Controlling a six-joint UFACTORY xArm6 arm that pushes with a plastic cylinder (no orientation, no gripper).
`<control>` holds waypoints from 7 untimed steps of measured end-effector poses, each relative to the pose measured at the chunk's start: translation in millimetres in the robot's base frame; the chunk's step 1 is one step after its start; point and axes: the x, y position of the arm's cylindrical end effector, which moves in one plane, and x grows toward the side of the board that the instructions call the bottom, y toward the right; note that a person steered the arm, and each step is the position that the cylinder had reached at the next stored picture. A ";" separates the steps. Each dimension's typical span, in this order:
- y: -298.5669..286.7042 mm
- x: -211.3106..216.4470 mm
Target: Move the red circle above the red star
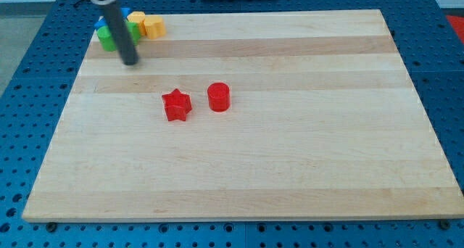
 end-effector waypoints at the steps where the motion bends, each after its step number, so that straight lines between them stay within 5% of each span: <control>1: 92.9 4.1; 2: 182.9 29.7; 4: 231.2 138.7; 5: 213.0 151.5; 7: 148.2 99.9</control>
